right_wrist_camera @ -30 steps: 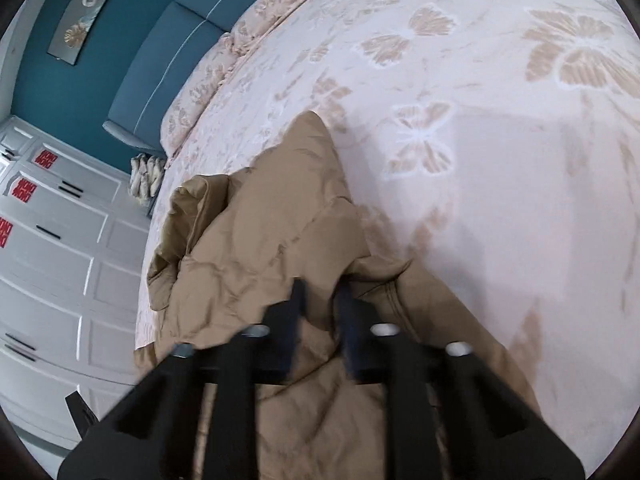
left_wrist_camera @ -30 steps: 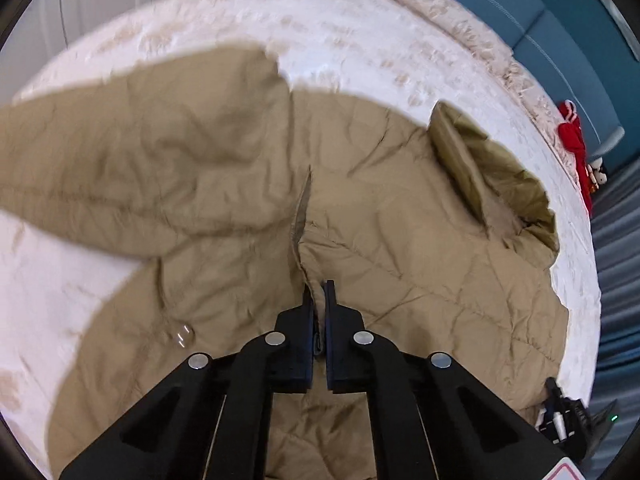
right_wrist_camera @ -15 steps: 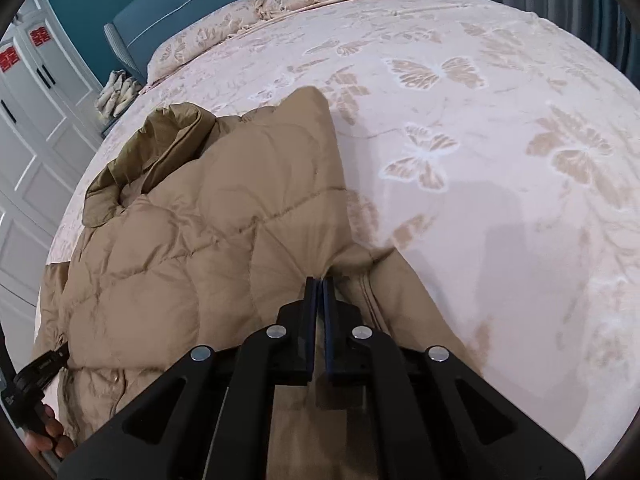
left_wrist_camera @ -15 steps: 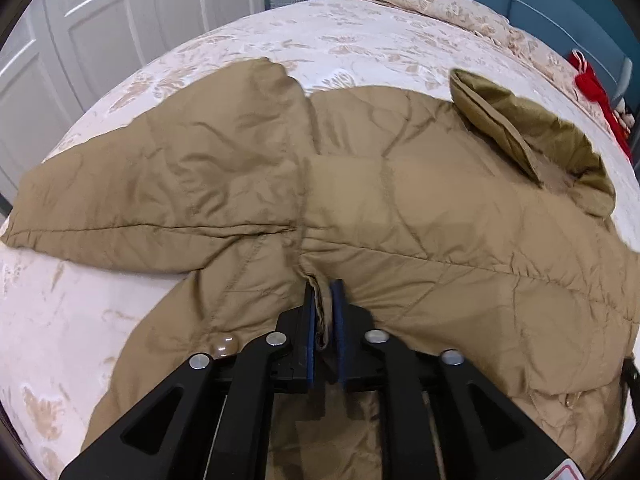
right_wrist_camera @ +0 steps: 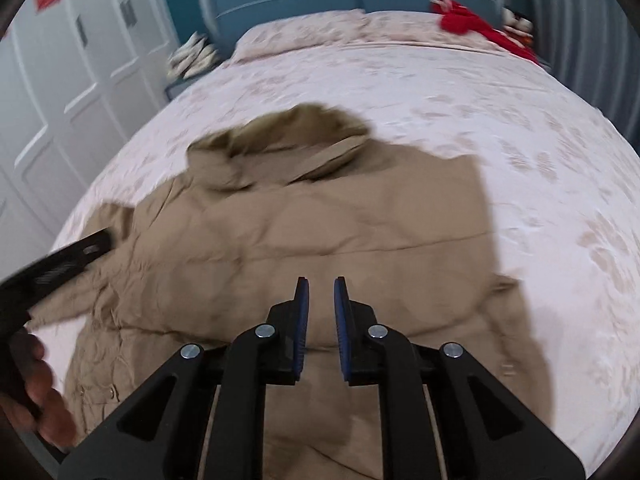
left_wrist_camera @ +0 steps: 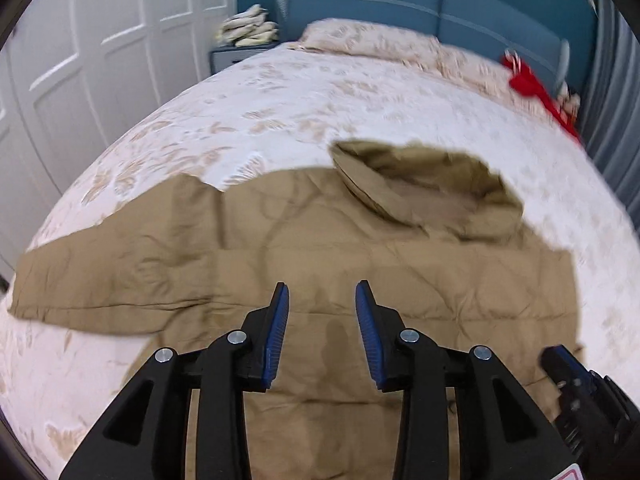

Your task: Fold large clothes

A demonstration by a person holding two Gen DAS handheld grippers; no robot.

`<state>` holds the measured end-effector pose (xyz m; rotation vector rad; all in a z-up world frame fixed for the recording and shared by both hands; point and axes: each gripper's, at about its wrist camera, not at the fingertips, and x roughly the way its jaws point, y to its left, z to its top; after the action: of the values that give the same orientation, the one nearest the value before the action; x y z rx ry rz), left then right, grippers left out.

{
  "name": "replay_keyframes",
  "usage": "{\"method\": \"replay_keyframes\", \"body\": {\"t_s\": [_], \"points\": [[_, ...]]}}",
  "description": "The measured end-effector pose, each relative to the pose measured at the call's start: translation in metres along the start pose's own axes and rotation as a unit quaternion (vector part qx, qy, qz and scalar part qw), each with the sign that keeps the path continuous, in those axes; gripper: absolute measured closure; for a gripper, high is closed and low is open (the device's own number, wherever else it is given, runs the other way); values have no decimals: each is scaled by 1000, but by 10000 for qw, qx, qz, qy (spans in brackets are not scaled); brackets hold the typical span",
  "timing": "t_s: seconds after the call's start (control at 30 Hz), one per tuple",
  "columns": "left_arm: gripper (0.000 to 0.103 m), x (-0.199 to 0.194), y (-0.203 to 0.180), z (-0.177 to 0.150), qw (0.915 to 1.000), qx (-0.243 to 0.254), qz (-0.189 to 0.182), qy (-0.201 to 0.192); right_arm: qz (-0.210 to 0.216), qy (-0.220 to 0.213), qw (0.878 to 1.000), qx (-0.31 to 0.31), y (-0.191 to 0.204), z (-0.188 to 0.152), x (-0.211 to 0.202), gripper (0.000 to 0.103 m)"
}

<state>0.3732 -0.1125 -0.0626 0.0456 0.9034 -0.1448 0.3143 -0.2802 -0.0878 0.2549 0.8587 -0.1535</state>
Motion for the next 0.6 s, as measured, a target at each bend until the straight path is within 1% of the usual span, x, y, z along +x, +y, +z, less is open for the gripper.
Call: {"method": "replay_keyframes", "body": {"t_s": [0.1,0.17,0.3,0.43,0.6], "points": [[68,32,-16,-13,9997,122,122,201,-108,120,9996,-249,18,-9,21,90],[68,48,-17,-23,9993,98,163,311,-130,276,9991,-287,21,-18,39,90],[67,56,-20,-41,9995,225,211,106,-170,225,9991,-304,21,-31,51,91],[66,63,-20,-52,9997,163,186,-84,-251,87,9990,-372,22,-42,58,92],[66,66,-26,-61,9985,269,369,-305,-526,-130,9967,-598,32,-50,62,92]]}}
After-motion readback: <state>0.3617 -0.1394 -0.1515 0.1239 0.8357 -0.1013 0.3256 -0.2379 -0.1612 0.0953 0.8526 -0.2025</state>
